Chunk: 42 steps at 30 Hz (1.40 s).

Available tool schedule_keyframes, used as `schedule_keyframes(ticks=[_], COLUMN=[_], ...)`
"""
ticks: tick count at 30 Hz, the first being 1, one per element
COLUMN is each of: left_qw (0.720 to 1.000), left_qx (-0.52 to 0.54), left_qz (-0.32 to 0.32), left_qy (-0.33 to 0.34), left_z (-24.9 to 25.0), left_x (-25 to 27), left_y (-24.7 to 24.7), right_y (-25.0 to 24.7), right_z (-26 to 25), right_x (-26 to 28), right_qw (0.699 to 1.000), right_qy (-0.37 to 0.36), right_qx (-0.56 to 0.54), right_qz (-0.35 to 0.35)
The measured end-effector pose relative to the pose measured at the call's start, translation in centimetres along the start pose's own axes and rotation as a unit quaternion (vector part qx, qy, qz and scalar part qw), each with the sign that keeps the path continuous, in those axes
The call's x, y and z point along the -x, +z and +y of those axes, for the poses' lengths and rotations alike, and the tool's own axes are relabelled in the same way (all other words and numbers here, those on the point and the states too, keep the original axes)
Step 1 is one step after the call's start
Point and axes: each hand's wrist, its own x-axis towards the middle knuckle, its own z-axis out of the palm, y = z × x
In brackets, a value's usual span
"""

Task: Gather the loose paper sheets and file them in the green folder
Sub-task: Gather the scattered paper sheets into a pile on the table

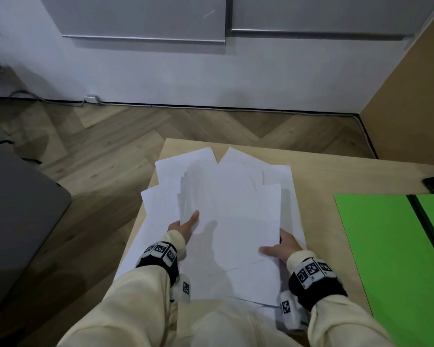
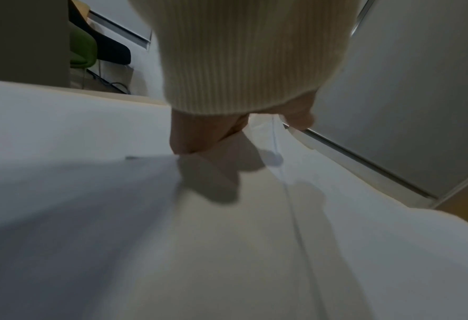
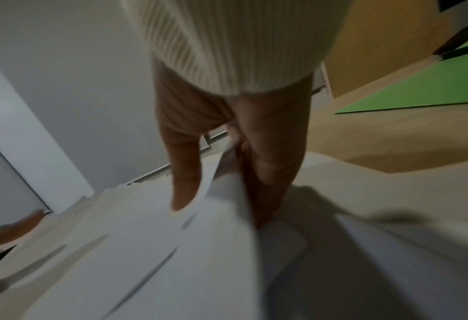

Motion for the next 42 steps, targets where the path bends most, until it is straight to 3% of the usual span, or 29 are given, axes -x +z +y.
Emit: schedule_keyframes(ticks=[2,4,7,11,15,19,21,23,25,27,29,31,35,42], left_qw=[0.999,0.996,0.995,0.995,0.987,0.978,0.972,0.973,0.985,0.995,0.983,0.960,0.927,0.940], left_qx=[-0.033,-0.071,-0.065,-0.062,-0.060,0.092,0.073,0.005,-0.025,-0.016,-0.063,-0.132,-0.282,-0.245], left_qz=[-0.012,-0.016,-0.027,-0.054,-0.130,-0.181,-0.212,-0.215,-0.137,0.009,0.166,0.247,0.248,0.223], left_qy=[0.022,0.047,0.066,0.055,0.077,0.053,0.066,0.088,0.098,0.093,0.054,-0.003,-0.025,-0.075], left_z=[0.2,0.3,0.9,2.2,2.1,2.3,2.4,2.3,2.6,2.6,2.1,0.9,-0.6,-0.1], left_x=[0.3,0.5,0.9,0.3,-1.5,0.0,0.6,0.3,0.0,-1.3,-2.4,-3.2,-3.0,-3.2], left_y=[0.6,1.2,1.8,0.6,-0.2,-0.6,0.4,1.7,1.8,0.2,-2.6,-4.7,-4.8,-3.2], right_y=[0.2,0.1,-0.2,-1.2,-2.2,-2.7,-2.2,-1.7,-2.0,-3.1,-4.7,-5.8,-5.3,-4.1], right_z=[0.4,0.8,1.0,0.9,-0.7,-1.4,-1.4,-2.0,-1.9,-1.4,-0.7,0.8,2.3,1.9], right_x=[-0.8,-1.7,-2.2,-2.0,-0.9,0.4,0.0,0.0,-0.2,-0.3,-0.3,-1.4,-2.0,-1.4], right_qw=[0.999,0.993,0.989,0.985,0.966,0.982,0.983,0.992,0.991,0.985,0.978,0.970,0.956,0.951], right_qy=[0.009,0.030,0.037,0.009,-0.033,-0.018,-0.012,-0.007,0.011,0.023,0.046,0.084,0.135,0.148], right_qx=[0.045,0.074,0.017,-0.140,-0.218,-0.186,-0.180,-0.125,-0.091,-0.093,-0.079,-0.056,-0.013,-0.003], right_qz=[0.008,0.092,0.144,0.100,0.132,0.013,-0.021,0.025,0.102,0.146,0.189,0.223,0.261,0.272])
